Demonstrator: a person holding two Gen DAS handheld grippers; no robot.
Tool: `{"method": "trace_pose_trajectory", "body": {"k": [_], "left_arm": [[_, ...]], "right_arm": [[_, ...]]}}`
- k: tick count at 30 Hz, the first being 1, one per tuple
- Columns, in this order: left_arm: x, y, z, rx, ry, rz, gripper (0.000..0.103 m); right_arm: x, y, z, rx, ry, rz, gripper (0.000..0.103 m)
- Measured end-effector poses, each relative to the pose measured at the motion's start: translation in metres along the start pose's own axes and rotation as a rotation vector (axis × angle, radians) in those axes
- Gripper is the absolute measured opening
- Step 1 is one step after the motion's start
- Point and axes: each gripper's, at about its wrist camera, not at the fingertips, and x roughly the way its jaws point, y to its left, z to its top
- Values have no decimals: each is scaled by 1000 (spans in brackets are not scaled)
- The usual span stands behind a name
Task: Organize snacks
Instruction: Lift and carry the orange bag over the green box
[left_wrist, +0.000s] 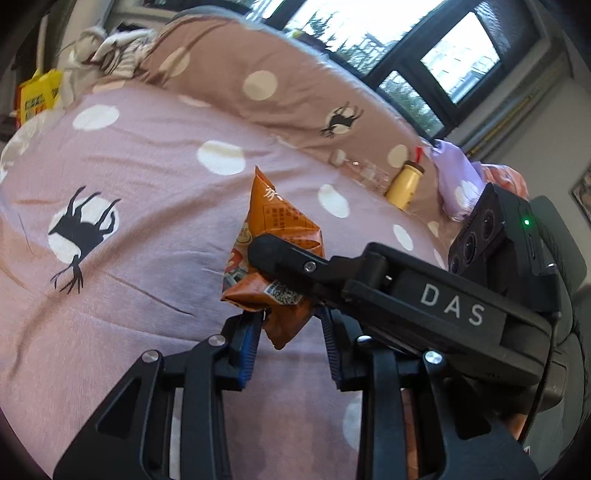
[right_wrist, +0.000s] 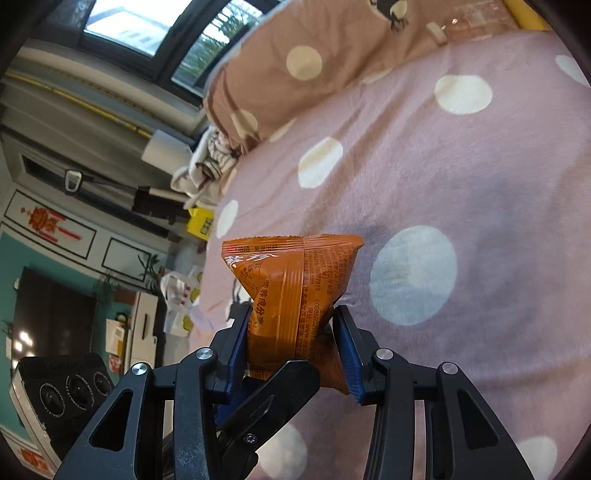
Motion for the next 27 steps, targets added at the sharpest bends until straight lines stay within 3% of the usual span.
{"method": "trace_pose_trajectory", "body": {"k": [5,15,27], "left_arm": [[-21,-24,-4,59,-44,-41,30],[-52,-72,-21,213,-83,-165,29],[-53,-126,-49,383,-28,-266,28]], "right_arm": [[-33,9,-5,-18,-69,16,46],[-102,36,-23,-112,-226,-100,46],[-170,0,-57,-9,-403,-94,46]]}}
